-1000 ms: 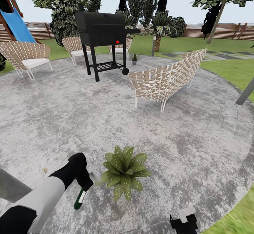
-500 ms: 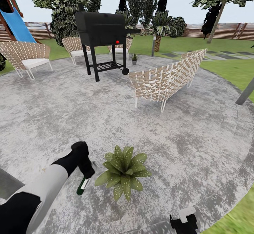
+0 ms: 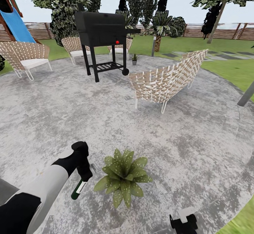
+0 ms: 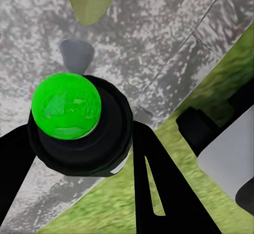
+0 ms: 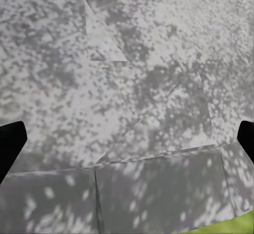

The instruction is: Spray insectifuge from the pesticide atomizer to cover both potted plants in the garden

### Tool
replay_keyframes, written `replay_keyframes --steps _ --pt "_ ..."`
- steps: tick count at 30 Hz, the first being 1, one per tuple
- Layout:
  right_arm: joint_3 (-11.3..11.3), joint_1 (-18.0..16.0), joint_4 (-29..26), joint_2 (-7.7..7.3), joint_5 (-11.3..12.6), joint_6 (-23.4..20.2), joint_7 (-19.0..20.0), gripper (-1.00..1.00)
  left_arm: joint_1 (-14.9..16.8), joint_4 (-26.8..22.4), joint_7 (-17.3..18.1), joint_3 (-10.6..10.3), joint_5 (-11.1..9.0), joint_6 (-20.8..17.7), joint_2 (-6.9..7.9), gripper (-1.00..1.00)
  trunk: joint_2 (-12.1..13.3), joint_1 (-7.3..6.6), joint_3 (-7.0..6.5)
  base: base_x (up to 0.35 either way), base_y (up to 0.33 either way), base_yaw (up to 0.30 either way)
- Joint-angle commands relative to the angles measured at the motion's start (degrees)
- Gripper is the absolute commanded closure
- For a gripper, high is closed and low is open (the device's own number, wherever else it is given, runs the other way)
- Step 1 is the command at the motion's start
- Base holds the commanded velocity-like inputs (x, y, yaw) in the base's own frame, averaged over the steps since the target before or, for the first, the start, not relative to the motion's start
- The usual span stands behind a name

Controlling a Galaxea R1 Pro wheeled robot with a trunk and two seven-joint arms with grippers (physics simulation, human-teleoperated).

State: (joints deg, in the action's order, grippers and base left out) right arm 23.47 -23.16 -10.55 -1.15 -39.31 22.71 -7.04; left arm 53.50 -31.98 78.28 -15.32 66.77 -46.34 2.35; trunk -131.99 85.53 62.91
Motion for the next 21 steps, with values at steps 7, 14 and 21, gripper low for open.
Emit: replay_keyframes --steps 7,14,21 --pt "0.35 -0.06 0.10 0.01 -0.63 0.23 -0.25 -1.00 0.11 -0.11 0.53 -0.38 0.06 -0.46 -1.26 1.00 -0.02 0.00 0.05 0.110 0.000 0.000" --pt "0.35 -0.07 0.10 0.01 -0.66 0.23 -0.25 -1.00 -0.04 0.43 0.48 -0.68 0.17 -0.29 -1.90 1.00 -0.02 0.00 0.05 0.044 0.000 0.000" --pt "0.35 -0.05 0.10 0.01 -0.68 0.23 -0.25 -1.00 -0.22 0.62 0.56 -0.45 0.16 0.08 -1.08 1.00 -0.02 0.00 0.05 0.000 0.000 0.000"
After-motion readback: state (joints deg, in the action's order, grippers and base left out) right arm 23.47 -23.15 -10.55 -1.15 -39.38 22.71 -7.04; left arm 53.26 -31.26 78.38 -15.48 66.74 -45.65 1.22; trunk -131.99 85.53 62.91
